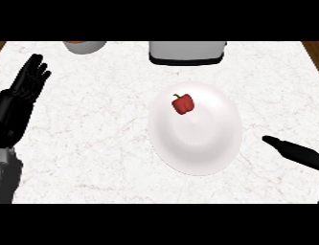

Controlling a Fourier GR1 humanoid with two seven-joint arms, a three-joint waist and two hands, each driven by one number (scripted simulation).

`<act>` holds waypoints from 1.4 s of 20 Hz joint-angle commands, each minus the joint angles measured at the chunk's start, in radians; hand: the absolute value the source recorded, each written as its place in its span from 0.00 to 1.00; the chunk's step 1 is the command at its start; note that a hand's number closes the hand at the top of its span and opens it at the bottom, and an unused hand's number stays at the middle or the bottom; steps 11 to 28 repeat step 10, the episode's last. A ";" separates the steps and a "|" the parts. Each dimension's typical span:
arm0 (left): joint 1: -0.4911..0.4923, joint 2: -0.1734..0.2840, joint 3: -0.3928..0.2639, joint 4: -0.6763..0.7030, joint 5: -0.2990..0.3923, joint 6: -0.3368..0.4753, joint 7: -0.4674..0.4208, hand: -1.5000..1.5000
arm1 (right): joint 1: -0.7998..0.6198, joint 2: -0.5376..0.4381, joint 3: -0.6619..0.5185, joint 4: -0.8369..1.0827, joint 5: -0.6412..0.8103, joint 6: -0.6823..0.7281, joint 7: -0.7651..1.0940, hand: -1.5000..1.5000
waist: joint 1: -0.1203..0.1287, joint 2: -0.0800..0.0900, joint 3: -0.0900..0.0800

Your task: Pick the bell pepper from the plate and place it in the plate

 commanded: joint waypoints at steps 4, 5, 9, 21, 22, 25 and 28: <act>-0.009 -0.030 -0.011 -0.024 -0.016 0.006 0.014 0.50 | 0.195 -0.049 -0.107 -0.130 -0.091 0.159 -0.060 0.00 | 0.003 0.001 0.000; 0.011 -0.025 -0.001 0.007 -0.027 0.002 -0.017 0.50 | 0.229 -0.035 -0.142 -0.105 -0.115 0.168 -0.111 0.00 | 0.002 0.001 0.000; 0.001 -0.051 -0.017 0.048 -0.058 0.016 -0.065 0.50 | 0.254 -0.057 -0.226 -0.052 -0.132 0.231 -0.216 0.00 | 0.003 0.002 0.000; -0.053 -0.009 0.011 0.035 -0.017 -0.018 0.011 0.50 | 0.215 -0.094 -0.253 -0.047 -0.121 0.226 -0.149 0.00 | 0.005 0.002 0.000; -0.053 -0.009 0.011 0.035 -0.017 -0.018 0.011 0.50 | 0.215 -0.094 -0.253 -0.047 -0.121 0.226 -0.149 0.00 | 0.005 0.002 0.000; -0.053 -0.009 0.011 0.035 -0.017 -0.018 0.011 0.50 | 0.215 -0.094 -0.253 -0.047 -0.121 0.226 -0.149 0.00 | 0.005 0.002 0.000; -0.053 -0.009 0.011 0.035 -0.017 -0.018 0.011 0.50 | 0.215 -0.094 -0.253 -0.047 -0.121 0.226 -0.149 0.00 | 0.005 0.002 0.000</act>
